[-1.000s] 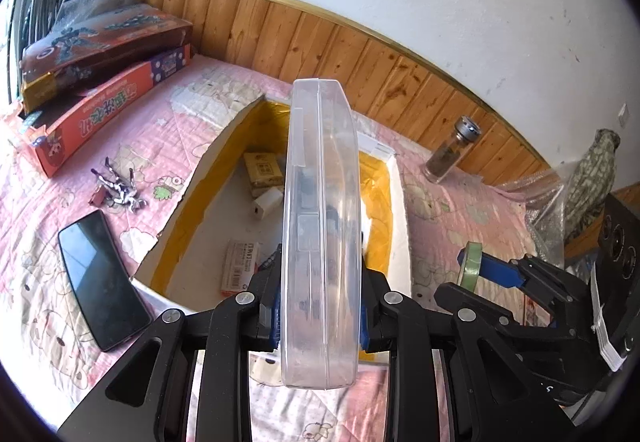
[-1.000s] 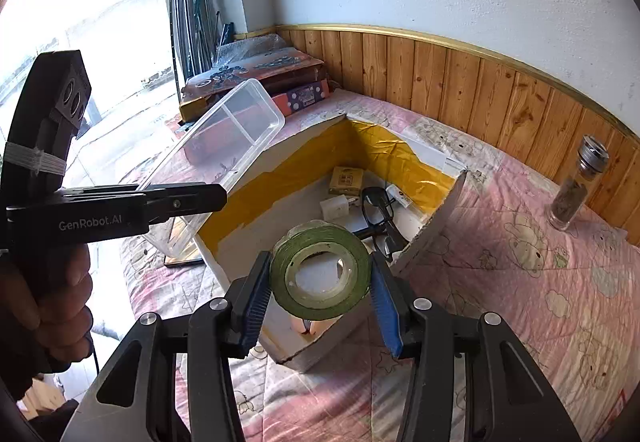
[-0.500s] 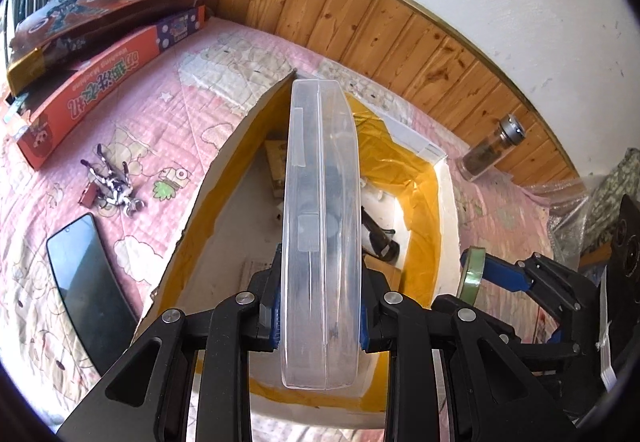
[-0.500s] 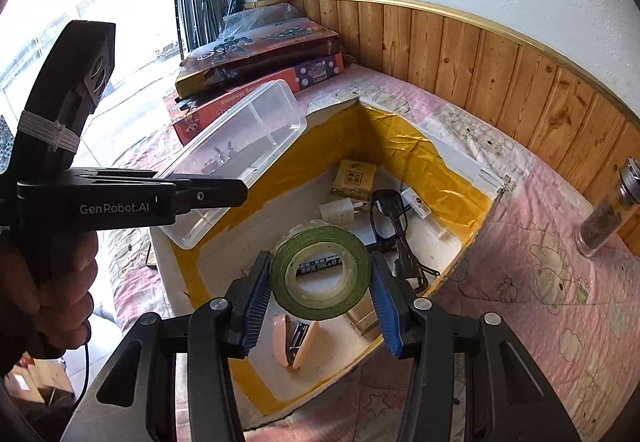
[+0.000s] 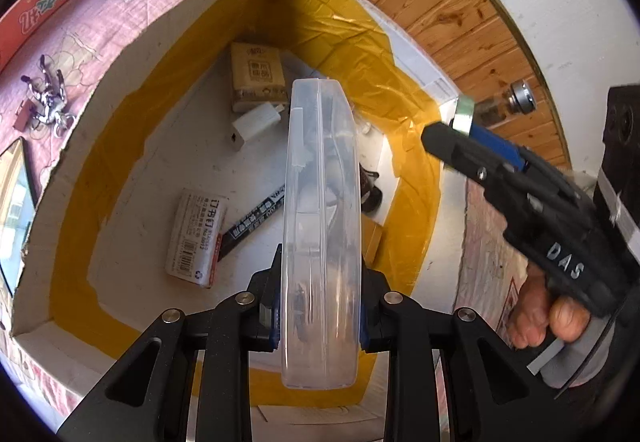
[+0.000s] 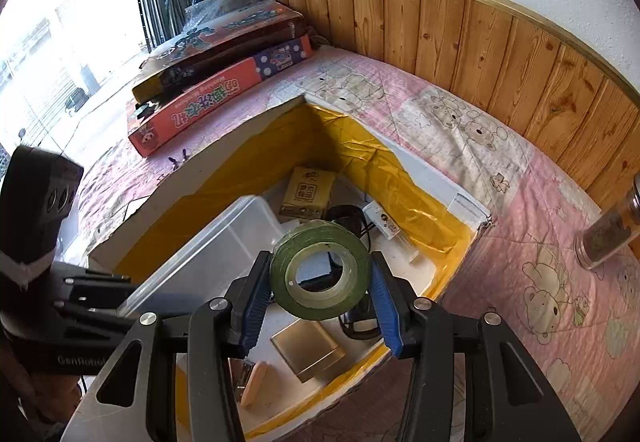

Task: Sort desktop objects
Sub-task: 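Carry the clear container and green tape with both tools over the box, then open both tools to drop the container and tape into the box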

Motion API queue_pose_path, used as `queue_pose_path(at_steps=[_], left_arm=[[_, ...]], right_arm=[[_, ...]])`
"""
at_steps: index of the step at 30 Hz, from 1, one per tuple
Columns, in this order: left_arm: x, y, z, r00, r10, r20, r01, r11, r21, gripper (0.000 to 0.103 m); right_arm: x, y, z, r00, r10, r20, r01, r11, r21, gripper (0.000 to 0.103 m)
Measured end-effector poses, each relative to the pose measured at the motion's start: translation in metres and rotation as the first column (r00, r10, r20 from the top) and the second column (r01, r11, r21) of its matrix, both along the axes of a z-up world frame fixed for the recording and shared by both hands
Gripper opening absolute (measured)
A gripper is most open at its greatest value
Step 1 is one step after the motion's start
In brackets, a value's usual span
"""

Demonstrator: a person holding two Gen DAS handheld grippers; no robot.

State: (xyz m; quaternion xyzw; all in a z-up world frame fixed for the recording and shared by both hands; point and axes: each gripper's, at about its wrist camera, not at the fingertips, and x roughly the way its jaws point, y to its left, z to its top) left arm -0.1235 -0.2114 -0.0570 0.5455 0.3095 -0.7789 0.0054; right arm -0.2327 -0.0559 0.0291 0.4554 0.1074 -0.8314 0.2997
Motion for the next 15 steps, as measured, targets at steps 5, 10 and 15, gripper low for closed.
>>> queue_pose_path(at_steps=[5,10,15], left_arm=[[-0.006,0.005,-0.011,0.999,-0.025,0.047,0.026,1.0,-0.015,0.027],[-0.015,0.01,-0.019,0.996,-0.048,0.072,0.052,0.997,-0.056,0.028],[-0.021,0.013,-0.018,0.993,-0.097,0.061,0.101,0.992,-0.08,0.032]], right_arm=[[-0.029,-0.009,-0.013,0.999,0.008,0.033,-0.01,0.999,0.052,0.049],[-0.045,-0.02,-0.028,0.998,0.044,0.037,-0.049,0.987,0.155,0.049],[-0.062,-0.015,-0.046,0.997,0.045,0.066,-0.058,0.975,0.214,0.049]])
